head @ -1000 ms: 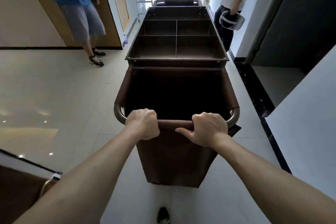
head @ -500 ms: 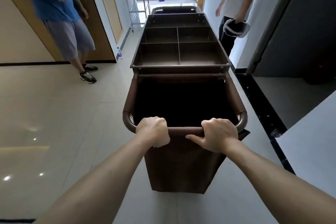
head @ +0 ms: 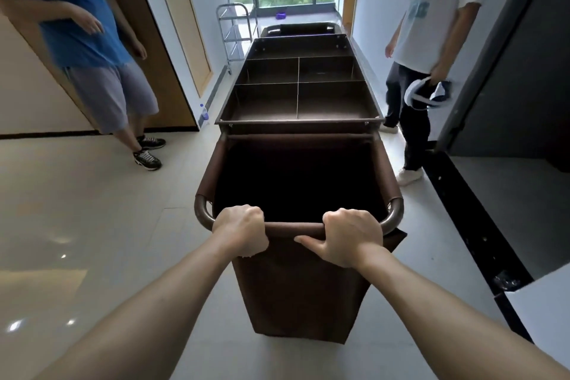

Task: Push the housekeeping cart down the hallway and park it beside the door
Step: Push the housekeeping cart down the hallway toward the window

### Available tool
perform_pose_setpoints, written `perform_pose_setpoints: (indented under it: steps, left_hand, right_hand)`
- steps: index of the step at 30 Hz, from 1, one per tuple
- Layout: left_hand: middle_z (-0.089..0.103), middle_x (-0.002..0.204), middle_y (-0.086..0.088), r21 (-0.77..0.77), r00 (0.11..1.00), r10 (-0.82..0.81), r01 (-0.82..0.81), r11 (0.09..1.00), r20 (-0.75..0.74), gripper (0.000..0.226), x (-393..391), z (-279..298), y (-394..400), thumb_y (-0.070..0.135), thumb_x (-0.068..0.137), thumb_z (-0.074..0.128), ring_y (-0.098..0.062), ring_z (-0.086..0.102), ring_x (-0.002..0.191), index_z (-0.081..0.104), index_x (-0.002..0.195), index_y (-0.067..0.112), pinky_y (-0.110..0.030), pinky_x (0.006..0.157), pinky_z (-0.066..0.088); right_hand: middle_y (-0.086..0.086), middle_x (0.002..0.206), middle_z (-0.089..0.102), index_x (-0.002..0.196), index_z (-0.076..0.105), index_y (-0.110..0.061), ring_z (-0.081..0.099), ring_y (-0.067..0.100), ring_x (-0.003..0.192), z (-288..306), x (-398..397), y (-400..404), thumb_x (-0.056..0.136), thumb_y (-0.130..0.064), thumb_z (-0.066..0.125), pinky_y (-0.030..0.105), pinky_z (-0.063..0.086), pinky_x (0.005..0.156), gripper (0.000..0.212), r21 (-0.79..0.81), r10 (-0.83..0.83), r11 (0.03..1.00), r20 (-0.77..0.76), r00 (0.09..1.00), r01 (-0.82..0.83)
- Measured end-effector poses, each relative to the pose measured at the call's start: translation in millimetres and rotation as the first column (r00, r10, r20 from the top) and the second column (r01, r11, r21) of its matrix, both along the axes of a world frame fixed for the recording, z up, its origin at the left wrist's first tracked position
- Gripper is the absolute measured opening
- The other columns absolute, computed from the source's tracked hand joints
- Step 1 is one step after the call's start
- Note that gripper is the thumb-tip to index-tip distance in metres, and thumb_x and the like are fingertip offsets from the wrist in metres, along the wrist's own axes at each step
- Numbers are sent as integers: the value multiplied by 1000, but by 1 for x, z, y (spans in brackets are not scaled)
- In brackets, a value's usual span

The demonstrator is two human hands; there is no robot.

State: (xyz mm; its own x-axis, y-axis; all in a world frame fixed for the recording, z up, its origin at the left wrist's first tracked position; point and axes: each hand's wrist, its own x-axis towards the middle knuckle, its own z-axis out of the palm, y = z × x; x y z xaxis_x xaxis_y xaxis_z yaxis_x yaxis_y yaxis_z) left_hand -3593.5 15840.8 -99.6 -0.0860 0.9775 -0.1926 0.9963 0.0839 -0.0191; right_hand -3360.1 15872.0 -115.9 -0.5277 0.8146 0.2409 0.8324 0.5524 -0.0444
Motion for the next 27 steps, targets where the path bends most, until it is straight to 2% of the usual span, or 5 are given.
perform_pose_setpoints:
  steps: [3,11,17,24,27]
  left_hand:
    - [58,75,8,0,1000,12,-12,1000,-7,23,-11,-2,44,27,64,49,-15,57,66,62,82,28,-31,58,53]
    - [60,73,6,-29,999,39,-39,999,-24,23,-20,1,150,25,64,47,-16,59,65,63,80,29,-35,62,58]
    - [61,70,6,-14,999,40,-40,999,-10,26,-26,2,244,24,61,47,-18,60,63,66,80,27,-35,60,59]
    - [61,66,6,25,999,20,-20,999,30,26,-46,-5,364,26,59,50,-16,57,57,67,78,27,-27,47,47]
    - [60,67,7,34,999,-1,0,999,42,24,-58,-7,414,26,58,50,-16,56,57,65,77,27,-27,45,44]
  right_hand:
    - [-14,51,44,56,43,-27,47,9,44,-3,-12,45,76,-95,26,24,33,44,72,-19,10,1000,-24,1000,-10]
    - [-14,48,31,54,30,-29,39,11,42,-2,-24,152,76,-94,30,24,21,43,69,-15,21,1000,-26,999,-22]
    - [-16,46,29,52,29,-29,34,9,39,-1,-30,247,77,-93,32,21,21,42,69,17,8,1000,-12,1000,-8]
    - [-15,43,35,49,34,-27,29,1,36,-2,-48,366,77,-94,32,19,16,40,72,21,-22,1000,21,1000,22]
    - [-15,45,40,51,38,-27,35,2,38,-2,-60,415,76,-96,28,20,21,41,74,-2,-38,999,44,998,38]
